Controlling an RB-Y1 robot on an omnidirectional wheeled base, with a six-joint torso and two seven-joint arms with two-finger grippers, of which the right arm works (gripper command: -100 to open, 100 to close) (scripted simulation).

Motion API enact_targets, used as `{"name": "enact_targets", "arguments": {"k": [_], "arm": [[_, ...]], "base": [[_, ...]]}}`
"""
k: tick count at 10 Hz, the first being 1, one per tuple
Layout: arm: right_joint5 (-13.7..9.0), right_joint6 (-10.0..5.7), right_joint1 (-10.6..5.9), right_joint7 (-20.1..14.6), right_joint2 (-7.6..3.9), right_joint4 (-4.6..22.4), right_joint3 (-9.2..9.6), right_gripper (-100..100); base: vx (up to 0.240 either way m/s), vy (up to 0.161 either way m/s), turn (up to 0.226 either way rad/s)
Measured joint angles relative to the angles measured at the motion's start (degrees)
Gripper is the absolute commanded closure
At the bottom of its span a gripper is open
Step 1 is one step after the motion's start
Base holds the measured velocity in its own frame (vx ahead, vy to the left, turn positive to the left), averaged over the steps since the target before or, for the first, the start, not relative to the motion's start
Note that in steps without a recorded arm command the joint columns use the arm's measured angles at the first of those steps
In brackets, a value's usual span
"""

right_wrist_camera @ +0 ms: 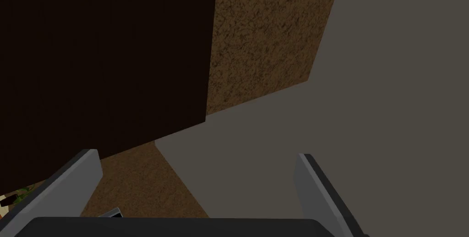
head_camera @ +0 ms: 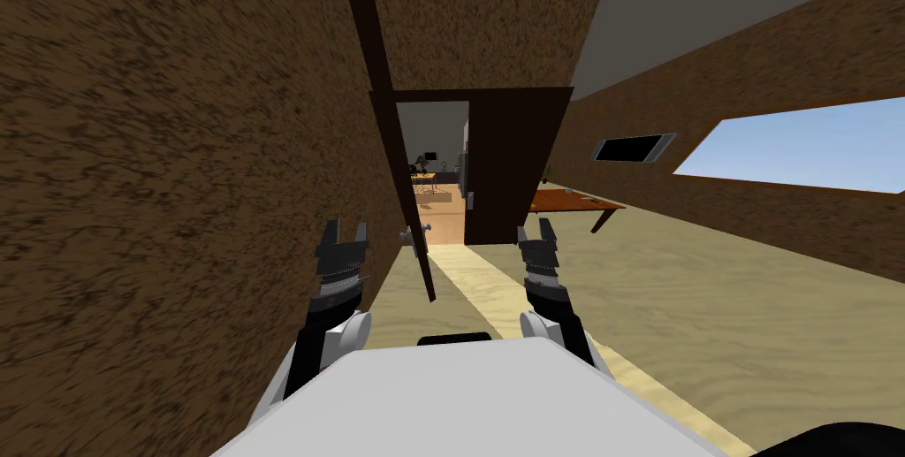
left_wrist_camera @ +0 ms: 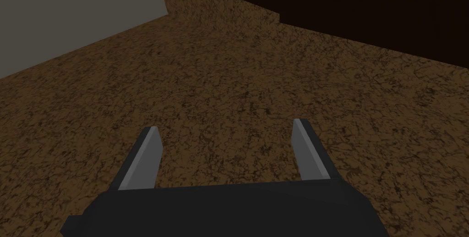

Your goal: Pull the door open

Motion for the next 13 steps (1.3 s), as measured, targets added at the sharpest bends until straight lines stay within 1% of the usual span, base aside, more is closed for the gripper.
{"name": "enact_targets", "arguments": {"k": [2, 4, 6, 8, 9, 10, 11, 13], "arm": [[0.2, 0.05, -1.06, 0.2, -0.45, 1.8, -0.81, -100], [0.2, 0.21, -2.68, 0.3, -1.03, 4.0, -2.07, -100], [0.4, -0.11, -3.98, 0.5, -1.44, 6.5, -3.07, -100], [0.6, 0.12, -5.69, 0.8, -1.9, 9.0, -4.31, -100], [0.7, 0.26, -6.91, 0.9, -2.23, 10.6, -5.2, -100], [0.7, 0.07, -8.01, 0.9, -2.71, 12.6, -6.22, -100], [0.8, 0.35, -9.36, 1.1, -2.9, 14.2, -7.07, -100], [1.1, 0.71, -11.49, 1.5, -3.39, 17.2, -8.81, -100]], "base": [[0.084, -0.002, 0.064], [0.082, -0.017, 0.054], [0.078, -0.027, 0.083], [0.074, -0.028, 0.083], [0.085, -0.025, 0.093], [0.08, -0.043, 0.104], [0.075, -0.042, 0.109], [0.079, -0.041, 0.075]]}}
